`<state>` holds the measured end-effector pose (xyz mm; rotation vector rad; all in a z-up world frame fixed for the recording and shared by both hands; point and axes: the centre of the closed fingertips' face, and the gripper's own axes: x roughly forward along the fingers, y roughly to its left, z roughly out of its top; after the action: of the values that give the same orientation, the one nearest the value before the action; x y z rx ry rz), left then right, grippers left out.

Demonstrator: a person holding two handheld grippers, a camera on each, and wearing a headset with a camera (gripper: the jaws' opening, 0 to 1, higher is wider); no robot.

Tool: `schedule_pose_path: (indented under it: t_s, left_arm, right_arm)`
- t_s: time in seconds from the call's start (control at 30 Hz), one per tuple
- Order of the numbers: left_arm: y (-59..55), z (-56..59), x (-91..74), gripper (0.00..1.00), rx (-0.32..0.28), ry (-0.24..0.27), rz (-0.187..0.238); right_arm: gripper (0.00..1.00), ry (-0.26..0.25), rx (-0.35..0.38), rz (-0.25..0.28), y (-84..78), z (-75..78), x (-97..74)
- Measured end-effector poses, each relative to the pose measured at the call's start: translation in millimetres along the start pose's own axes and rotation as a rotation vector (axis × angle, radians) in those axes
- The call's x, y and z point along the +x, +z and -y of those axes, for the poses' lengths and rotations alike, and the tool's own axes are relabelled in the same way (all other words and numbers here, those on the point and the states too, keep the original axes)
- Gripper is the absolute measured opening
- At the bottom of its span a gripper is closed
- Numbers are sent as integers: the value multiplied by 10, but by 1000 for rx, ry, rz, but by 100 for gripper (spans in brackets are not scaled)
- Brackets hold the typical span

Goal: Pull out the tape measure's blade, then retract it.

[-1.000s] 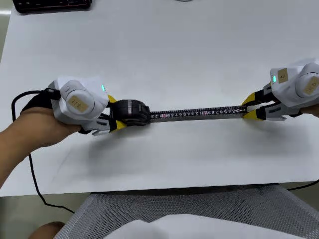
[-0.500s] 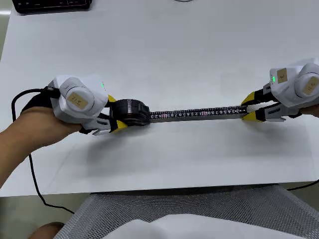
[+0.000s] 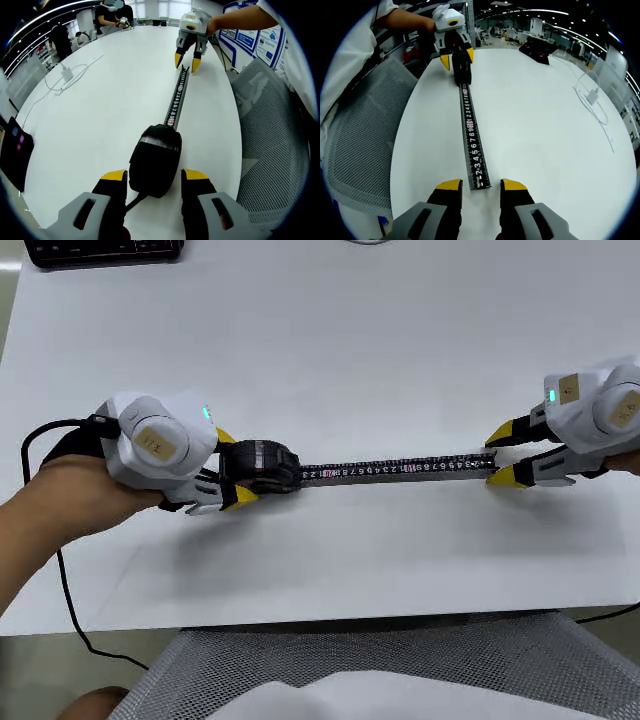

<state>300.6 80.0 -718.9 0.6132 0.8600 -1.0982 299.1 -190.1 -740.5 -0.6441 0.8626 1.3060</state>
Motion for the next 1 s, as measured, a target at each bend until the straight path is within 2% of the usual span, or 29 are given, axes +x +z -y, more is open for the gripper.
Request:
schedule_pose_path:
  t_s: [0.2, 0.4, 0.57, 1.0]
  left_arm:
    - [14, -5, -60, 46, -2, 22, 19]
    - [20, -14, -113, 50, -38, 39, 40]
    - [43, -8, -167, 51, -71, 49, 65]
    - [0, 6, -280, 53, -128, 87, 109]
  right_arm:
    - [35, -33, 18, 13, 3, 15, -43]
    - [40, -63, 54, 37, 39, 5, -106]
    - [43, -81, 71, 48, 46, -4, -135]
    - [48, -124, 141, 84, 70, -10, -180]
